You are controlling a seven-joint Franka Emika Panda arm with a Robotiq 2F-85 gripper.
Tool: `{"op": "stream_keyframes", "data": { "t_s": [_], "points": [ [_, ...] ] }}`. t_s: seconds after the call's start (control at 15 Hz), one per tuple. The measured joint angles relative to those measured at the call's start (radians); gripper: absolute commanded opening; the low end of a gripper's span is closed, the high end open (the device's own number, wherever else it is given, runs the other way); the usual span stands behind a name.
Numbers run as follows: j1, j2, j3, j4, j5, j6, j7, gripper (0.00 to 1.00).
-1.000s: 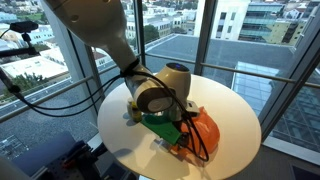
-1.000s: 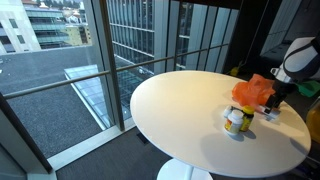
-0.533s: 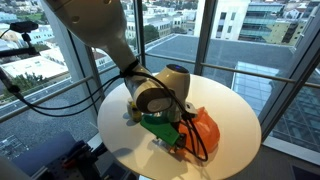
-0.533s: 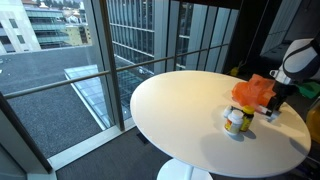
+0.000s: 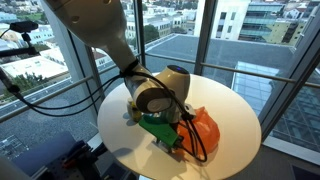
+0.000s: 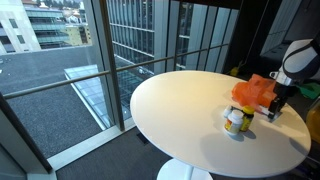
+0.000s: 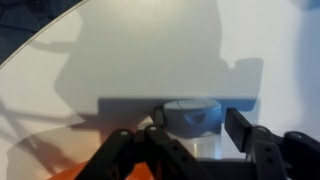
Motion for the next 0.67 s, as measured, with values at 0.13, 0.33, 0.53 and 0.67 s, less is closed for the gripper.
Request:
{"op": "stream_keyframes", "data": {
  "t_s": [0.13,0.33,0.53,0.67],
  "points": [
    [0.000,0.000,0.000,0.000,0.000,-0.001,-0.001,0.27],
    [-0.001,-0.003,0.001,0.000,0.000,-0.001,-0.007,0.27],
    [-0.003,-0.021,0.004,0.000,0.000,-0.001,-0.018,0.27],
    [-0.005,-0.044,0.005,-0.001,0.001,-0.001,-0.023,0.27]
  ]
}}
